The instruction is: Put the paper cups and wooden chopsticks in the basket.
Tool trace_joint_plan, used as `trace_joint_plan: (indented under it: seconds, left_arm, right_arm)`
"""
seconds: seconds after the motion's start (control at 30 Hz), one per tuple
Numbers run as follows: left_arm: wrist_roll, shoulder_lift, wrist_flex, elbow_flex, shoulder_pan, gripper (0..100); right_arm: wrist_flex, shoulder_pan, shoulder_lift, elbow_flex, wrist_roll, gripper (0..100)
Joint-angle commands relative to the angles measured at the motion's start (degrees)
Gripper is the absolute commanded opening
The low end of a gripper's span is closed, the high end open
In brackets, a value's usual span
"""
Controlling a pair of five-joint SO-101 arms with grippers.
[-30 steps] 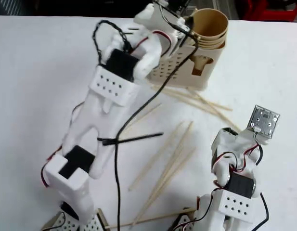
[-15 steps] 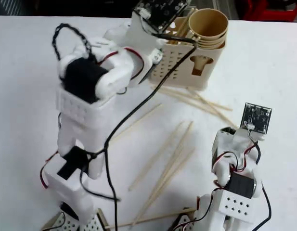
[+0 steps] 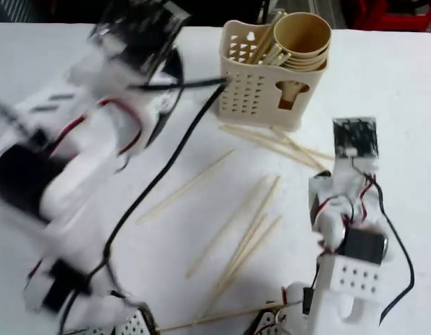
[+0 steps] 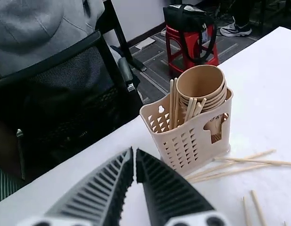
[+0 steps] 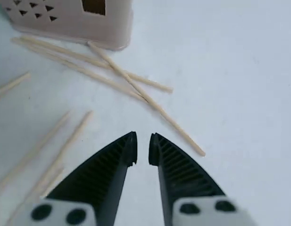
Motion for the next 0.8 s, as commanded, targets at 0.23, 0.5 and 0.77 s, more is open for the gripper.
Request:
trace_joint_plan:
  seconds: [0.23,0.5,0.77]
  left_arm:
    - [0.44,-34.68,-7.3,43.87,-11.91,3]
    - [0.44,-53.85,-20.22,76.75,-17.63,3]
    - [0.44,-68.88,-34.2,105.41,-19.82,3]
  right_arm:
    - [3.12,-0.84,25.45,-15.56,22.95,6.0]
    - [2.86,-0.84,28.88,-15.3,33.14,6.3]
    - [2.95,-0.92,35.03,-15.65,42.29,6.4]
